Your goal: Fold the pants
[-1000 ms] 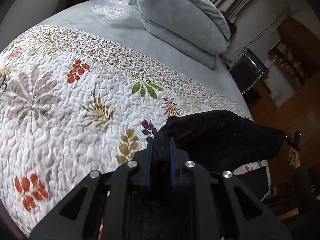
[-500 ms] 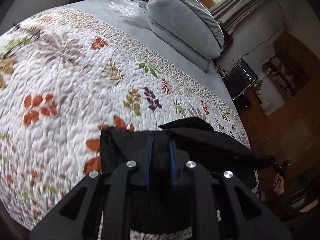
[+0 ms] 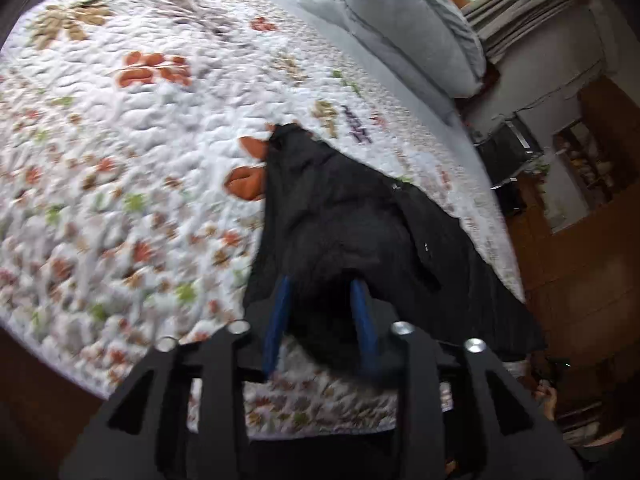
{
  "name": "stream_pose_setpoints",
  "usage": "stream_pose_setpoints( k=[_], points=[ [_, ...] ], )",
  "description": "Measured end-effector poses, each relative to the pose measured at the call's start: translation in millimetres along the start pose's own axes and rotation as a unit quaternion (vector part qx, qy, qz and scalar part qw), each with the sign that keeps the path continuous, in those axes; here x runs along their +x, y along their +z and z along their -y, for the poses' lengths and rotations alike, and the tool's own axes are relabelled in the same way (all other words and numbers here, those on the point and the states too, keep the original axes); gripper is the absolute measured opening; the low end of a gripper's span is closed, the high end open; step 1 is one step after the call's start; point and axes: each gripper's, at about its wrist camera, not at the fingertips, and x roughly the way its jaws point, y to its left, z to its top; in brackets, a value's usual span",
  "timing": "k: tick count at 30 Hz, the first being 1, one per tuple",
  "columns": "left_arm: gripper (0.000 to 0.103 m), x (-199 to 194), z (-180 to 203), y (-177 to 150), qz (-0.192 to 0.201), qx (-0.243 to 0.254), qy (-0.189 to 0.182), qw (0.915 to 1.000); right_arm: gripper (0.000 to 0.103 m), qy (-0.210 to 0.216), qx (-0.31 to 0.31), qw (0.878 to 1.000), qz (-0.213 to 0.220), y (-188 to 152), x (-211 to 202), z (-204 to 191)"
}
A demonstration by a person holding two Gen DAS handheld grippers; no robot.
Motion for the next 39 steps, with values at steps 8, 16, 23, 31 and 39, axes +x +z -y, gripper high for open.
stream_pose_setpoints(
  k=[8,16,23,31,39],
  points=[
    [0.093,-62,31,-26,0.065,-0.008,0.070,0.9954,0.088,0.054,0.065,0.996,0.014,-4,7,6],
    [0.100,-12,139,-64,0.036,0.080,-0.011,0.9961,0.088,0.036,0.077,0.996,-0.006,-22,43,-9],
    [0.100,75,120,-53,-0.020,-0.018,-0.018,0.9995,0.089,0.041,0.112,0.992,-0.031,-43,63,-8],
    [0.033,79,108,-49,0.016,-0.037,-0.036,0.9985,0.089,0.062,0.115,0.990,-0.056,-59,79,-28],
    [0.100,52,94,-76,0.026,-0.094,-0.035,0.9946,0.089,0.084,0.070,0.989,-0.095,-79,102,-76]
  ],
)
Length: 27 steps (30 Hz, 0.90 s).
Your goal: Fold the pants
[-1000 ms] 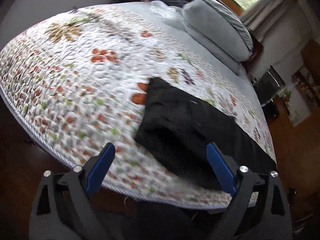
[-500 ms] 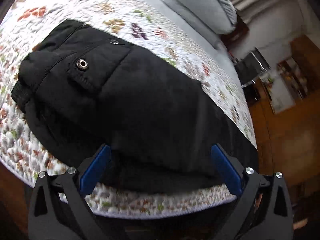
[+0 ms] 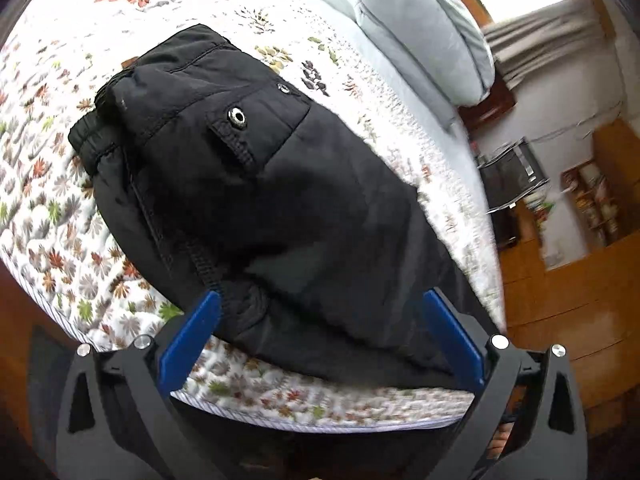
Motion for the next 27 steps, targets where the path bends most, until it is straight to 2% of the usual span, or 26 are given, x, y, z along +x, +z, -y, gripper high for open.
stream_pose_setpoints(
  k=[1,3,6,9,12,13,14,15,16,20,21,24,27],
  points=[
    [0.100,-1,-2,1,0.005,-0.001,-0.006,1.0000,0.089,0.000,0.002,1.000,-0.005,-2,6,-2],
    [0.100,5,-7,3,0.005,0.002,0.007,1.0000,0.089,-0.001,0.002,1.000,-0.013,-3,13,-6],
    [0.100,21,-10,6,-0.016,-0.016,-0.013,0.9997,0.089,0.000,-0.005,1.000,-0.023,-9,25,-17],
    [0.100,30,-7,9,0.003,0.005,0.002,1.0000,0.089,0.001,0.001,1.000,-0.028,-13,36,-23],
    [0.098,35,-7,9,0.027,0.002,-0.008,0.9996,0.089,-0.013,0.015,0.999,-0.035,-21,57,-26],
    [0.077,35,-7,9,0.034,0.003,-0.004,0.9994,0.089,-0.014,0.019,0.999,-0.038,-24,61,-26],
    [0.064,35,-6,10,0.040,0.006,0.004,0.9992,0.089,-0.015,0.024,0.999,-0.044,-27,67,-26],
    [0.045,32,-6,7,0.045,0.014,0.007,0.9989,0.089,-0.016,0.024,0.998,-0.051,-31,74,-27],
    [0.033,26,-8,5,0.052,0.015,0.003,0.9985,0.089,-0.017,0.021,0.998,-0.059,-36,83,-28],
    [0.016,12,-19,3,0.070,0.008,-0.015,0.9974,0.089,-0.007,0.029,0.996,-0.079,-49,106,-29],
    [0.008,11,-22,2,0.073,0.006,-0.015,0.9972,0.089,-0.002,0.032,0.996,-0.083,-52,110,-29],
    [0.006,10,-28,0,0.076,-0.003,-0.021,0.9969,0.089,0.013,0.039,0.994,-0.100,-65,125,-34],
    [0.005,12,-28,-1,0.073,-0.001,-0.018,0.9971,0.089,0.007,0.032,0.992,-0.119,-77,140,-36]
  ],
)
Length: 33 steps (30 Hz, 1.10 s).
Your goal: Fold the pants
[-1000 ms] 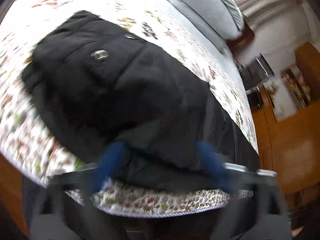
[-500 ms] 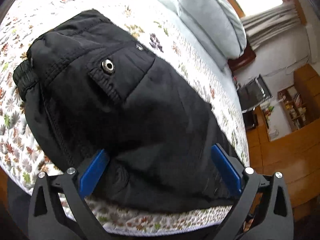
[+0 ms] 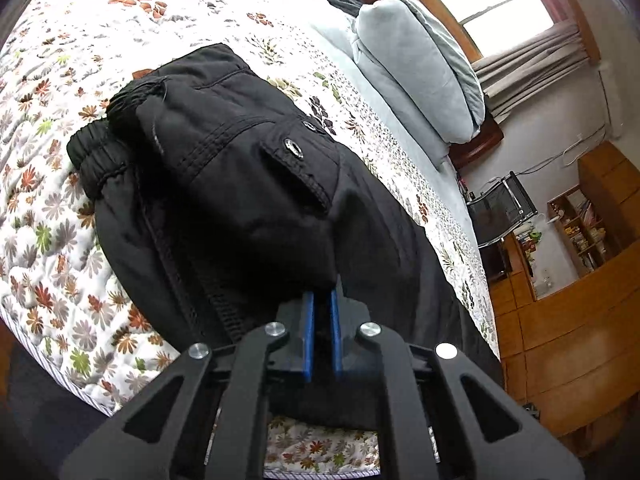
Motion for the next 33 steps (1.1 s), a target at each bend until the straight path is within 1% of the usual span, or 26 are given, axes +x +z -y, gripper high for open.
stream_pose_setpoints(
  k=[4,6,7,8,9,15,18,19,20,22,27,30,33],
  points=[
    [0.003,2,4,3,0.002,0.010,0.002,0.9999,0.089,0.006,0.000,1.000,0.006,1,13,-5],
    [0.003,1,8,5,0.009,0.017,-0.002,0.9998,0.076,0.004,-0.010,1.000,0.015,4,17,-12],
    [0.002,-2,9,7,0.014,0.019,-0.008,0.9997,0.056,0.007,-0.020,1.000,0.014,7,19,-16],
    [0.002,-5,12,7,0.019,0.023,-0.014,0.9995,0.021,0.002,-0.031,0.999,0.015,7,20,-18],
    [0.001,-7,13,7,0.023,0.024,-0.018,0.9993,0.006,-0.006,-0.036,0.999,0.017,8,22,-19],
    [0.001,-38,13,3,0.042,0.001,-0.035,0.9985,0.004,-0.011,-0.044,0.999,0.023,-1,9,-24],
    [0.001,-40,6,-4,0.037,-0.009,-0.028,0.9989,0.004,-0.032,-0.033,0.999,0.005,-5,12,-13],
    [0.000,-37,7,-8,0.035,-0.012,-0.022,0.9991,0.004,-0.052,-0.026,0.998,-0.002,-6,15,-5],
    [0.000,-37,5,-9,0.035,-0.015,-0.019,0.9991,0.004,-0.062,-0.017,0.998,-0.006,-6,19,2],
    [0.000,-38,-3,-15,0.036,-0.031,-0.017,0.9987,0.005,-0.056,-0.002,0.998,-0.014,-8,23,14],
    [0.000,-45,-13,-24,0.041,-0.053,-0.015,0.9976,0.004,-0.065,-0.030,0.997,-0.018,-10,19,8],
    [0.000,-52,-16,-30,0.044,-0.060,-0.012,0.9972,0.004,-0.068,-0.027,0.997,-0.022,-9,19,13],
    [0.000,-56,-17,-34,0.036,-0.057,-0.003,0.9977,0.004,-0.072,-0.026,0.997,-0.023,-7,20,11]
  ],
)
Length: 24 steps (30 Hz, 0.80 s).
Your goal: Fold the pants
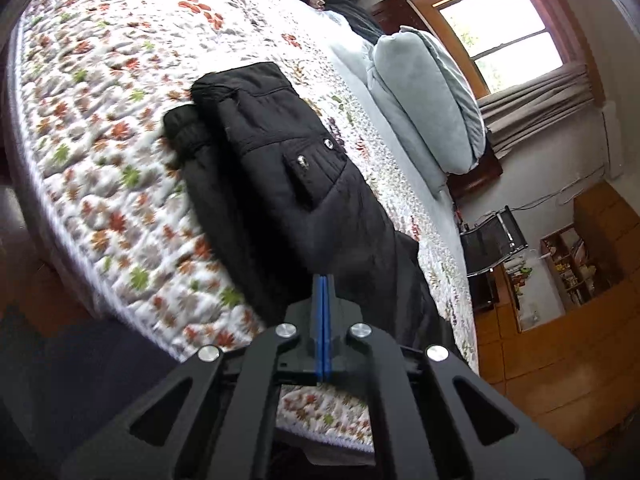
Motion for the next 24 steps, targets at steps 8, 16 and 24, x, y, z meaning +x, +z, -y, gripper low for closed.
stream_pose_setpoints(
  k=[8,16,24],
  points=[
    [0.092,16,34,-5,-0.046,0.005,-0.043,0.9980,0.069,0.043,-0.007,0.999,-0.027,-24,-6,-30],
    [0.091,57,74,-31,-0.106,0.103,0.054,0.9876,0.068,0.040,-0.044,0.998,0.020,-20,-52,-44],
    [0.093,74,150,-35,-0.055,0.333,0.102,0.9359,0.076,-0.033,0.101,0.961,0.256,25,-264,85]
  ],
)
